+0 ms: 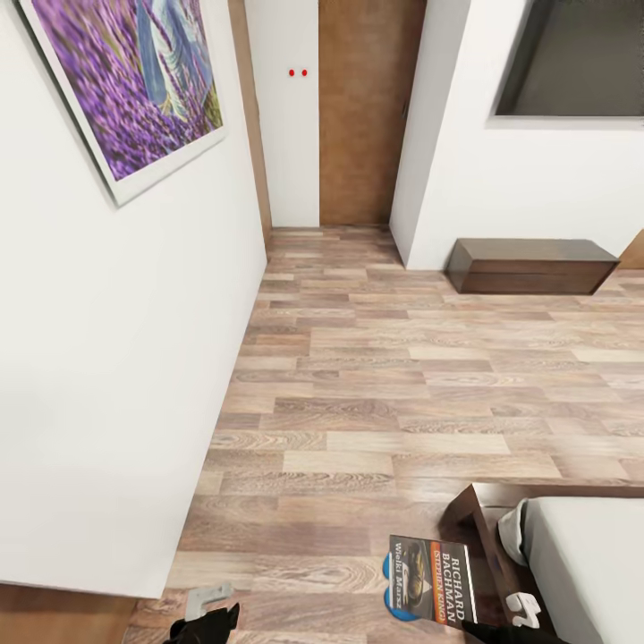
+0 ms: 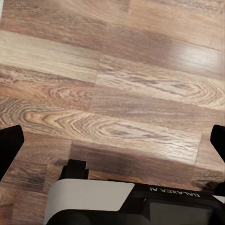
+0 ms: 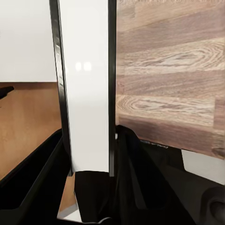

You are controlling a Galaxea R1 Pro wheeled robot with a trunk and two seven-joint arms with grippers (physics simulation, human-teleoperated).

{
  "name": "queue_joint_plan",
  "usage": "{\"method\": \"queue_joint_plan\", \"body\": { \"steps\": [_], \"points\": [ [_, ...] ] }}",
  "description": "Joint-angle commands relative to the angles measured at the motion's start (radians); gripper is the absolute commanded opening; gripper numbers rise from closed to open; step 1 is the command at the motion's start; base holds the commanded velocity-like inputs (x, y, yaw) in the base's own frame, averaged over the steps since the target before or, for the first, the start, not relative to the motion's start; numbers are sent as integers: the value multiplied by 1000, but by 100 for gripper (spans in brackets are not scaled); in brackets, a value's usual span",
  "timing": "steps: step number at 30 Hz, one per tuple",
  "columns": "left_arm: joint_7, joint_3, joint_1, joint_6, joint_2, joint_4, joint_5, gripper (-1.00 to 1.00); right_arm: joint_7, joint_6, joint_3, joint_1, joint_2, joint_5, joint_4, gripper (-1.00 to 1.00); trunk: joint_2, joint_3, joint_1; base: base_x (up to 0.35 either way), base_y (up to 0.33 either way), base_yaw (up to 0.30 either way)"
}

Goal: In the bedroom, move the book from the bed onto either nightstand, and place the two sandals side by side next to the bed.

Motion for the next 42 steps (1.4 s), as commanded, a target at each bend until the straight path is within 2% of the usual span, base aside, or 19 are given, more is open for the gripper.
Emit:
{"method": "queue_joint_plan", "body": {
  "steps": [1,42],
  "points": [
    [-4,-1,-1,-3,0,1,9,100,5,10,-7,-1,1,4,0,-100,-1,1,0,0,0,0],
    [-7,-4,-1,-5,-2,8,5,100,7,10,-7,-1,1,5,0,-100,-1,68,0,0,0,0]
  ]
}}
